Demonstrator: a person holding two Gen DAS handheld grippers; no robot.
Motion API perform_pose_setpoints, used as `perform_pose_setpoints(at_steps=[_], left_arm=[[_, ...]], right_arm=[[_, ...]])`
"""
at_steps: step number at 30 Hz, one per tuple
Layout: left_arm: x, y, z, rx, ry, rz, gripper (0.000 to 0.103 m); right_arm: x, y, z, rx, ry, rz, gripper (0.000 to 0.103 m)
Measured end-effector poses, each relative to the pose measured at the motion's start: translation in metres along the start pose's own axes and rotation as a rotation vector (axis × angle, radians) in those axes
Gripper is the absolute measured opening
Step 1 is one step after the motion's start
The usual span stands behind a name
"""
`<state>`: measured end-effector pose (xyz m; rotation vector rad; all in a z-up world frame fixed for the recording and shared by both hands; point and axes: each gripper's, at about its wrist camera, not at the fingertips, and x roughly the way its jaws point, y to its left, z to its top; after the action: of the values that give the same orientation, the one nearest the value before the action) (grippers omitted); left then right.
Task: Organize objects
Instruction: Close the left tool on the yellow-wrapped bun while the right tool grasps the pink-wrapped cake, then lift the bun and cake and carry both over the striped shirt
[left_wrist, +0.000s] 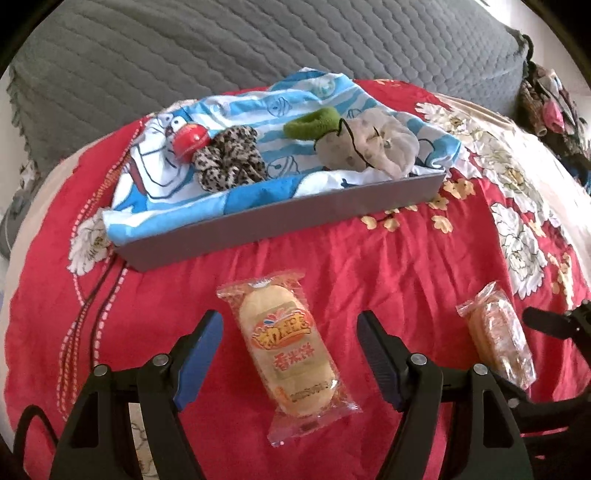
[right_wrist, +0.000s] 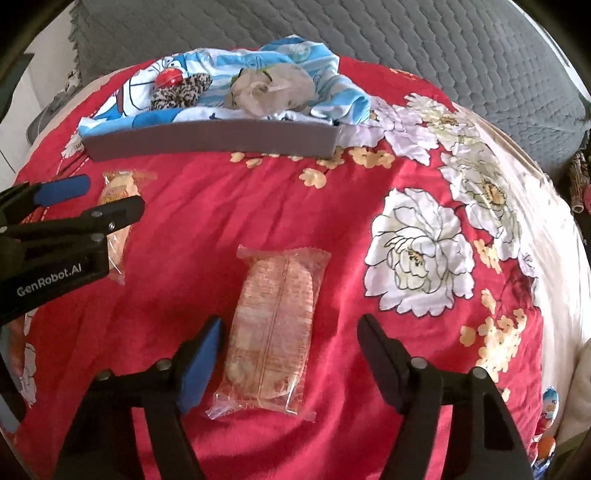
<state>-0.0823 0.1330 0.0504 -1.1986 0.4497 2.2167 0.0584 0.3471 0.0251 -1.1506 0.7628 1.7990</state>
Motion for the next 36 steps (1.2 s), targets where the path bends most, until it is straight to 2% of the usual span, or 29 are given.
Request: perform_pose_setpoints(at_steps=[2, 3, 5, 9, 15, 21, 26, 33, 36], left_arm=[[0.003, 0.000, -0.001, -0.007, 0.009, -0.033, 0.067], [0.004, 0.000, -0.002, -0.002, 0.011, -0.034, 0.061], [0.005, 0.000, -0.003, -0.005, 0.011, -0.039, 0.056], [0.008, 0.006, -0.001, -0.029, 0.019, -0.070, 0.041], [0.006, 0.007, 0.001, -0.021, 0.029, -0.099, 0.040], [0.001, -0.001, 0.001, 0.006, 0.031, -0.099, 0.040], [-0.006, -0.004, 0.006, 0.029, 0.019, -0.103, 0.040], [-0.025, 0.005, 0.019, -0.003, 0.003, -0.099, 0.040], [-0.038, 0.011, 0.029, 0.013, -0.017, -0.079, 0.040]], right_arm=[[0.004, 0.001, 0.000, -0.003, 0.007, 0.002, 0.072], [0.005, 0.002, 0.000, -0.005, 0.009, 0.007, 0.070], [0.009, 0.004, -0.001, -0.015, 0.016, 0.009, 0.066], [0.012, 0.006, 0.000, -0.007, 0.009, 0.025, 0.064], [0.010, 0.009, 0.000, -0.025, -0.004, 0.031, 0.050], [0.006, 0.003, 0.001, -0.005, -0.006, 0.048, 0.043], [0.000, 0.005, 0.001, -0.022, -0.023, 0.051, 0.041], [-0.009, 0.002, 0.005, -0.027, -0.028, 0.067, 0.040], [-0.020, 0.003, 0.012, -0.042, -0.037, 0.080, 0.040]])
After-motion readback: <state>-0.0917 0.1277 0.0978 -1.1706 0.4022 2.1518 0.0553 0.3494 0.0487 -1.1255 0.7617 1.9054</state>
